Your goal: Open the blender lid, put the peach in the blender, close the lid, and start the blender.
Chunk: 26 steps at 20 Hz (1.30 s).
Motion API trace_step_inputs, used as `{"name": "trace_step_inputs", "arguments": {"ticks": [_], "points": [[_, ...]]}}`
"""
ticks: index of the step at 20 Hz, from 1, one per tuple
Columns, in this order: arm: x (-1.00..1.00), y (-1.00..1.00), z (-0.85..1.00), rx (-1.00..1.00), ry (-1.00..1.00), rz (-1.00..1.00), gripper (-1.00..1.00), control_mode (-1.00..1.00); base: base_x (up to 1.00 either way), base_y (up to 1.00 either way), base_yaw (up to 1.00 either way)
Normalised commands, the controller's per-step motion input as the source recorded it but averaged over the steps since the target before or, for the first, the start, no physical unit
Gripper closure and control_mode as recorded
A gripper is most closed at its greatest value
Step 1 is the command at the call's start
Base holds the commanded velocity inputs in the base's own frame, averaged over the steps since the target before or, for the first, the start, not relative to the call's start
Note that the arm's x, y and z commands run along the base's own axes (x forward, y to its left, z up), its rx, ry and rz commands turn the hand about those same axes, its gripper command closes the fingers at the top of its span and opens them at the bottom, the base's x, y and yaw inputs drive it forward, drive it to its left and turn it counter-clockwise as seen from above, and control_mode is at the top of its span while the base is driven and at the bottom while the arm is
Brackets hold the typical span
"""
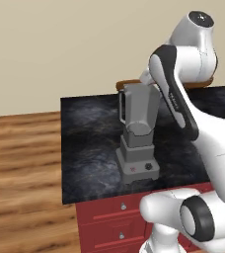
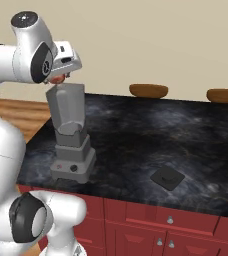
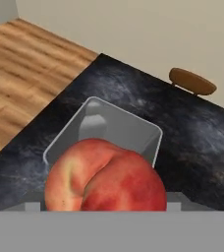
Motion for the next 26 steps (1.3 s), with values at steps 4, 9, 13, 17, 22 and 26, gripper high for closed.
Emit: {"name": "trace_step_inputs", "arguments": {"ticks": [4, 9, 13, 17, 22, 26], "points": [[0.47, 0.00, -0.44, 0.01, 0.12, -0.01, 1.00, -1.00, 0.00, 0.00, 0.00], [0.40, 0.05, -0.52, 0.00, 0.10, -0.03, 1.00, -1.00, 0.00, 0.00, 0.00], [0.13, 0.02, -0.42, 0.00, 0.11, -0.06, 1.00, -1.00, 0.00, 0.00, 0.00], [0.00, 0.00, -0.33, 0.00, 0.10, -0.08, 1.00, -1.00, 0.00, 0.00, 0.00], [0.14, 0.04, -0.22, 0.00, 0.12, -0.10, 1.00, -1.00, 0.00, 0.00, 0.00], [0.03, 0.01, -0.28, 0.00, 0.12, -0.10, 1.00, -1.00, 0.00, 0.00, 0.00]]}}
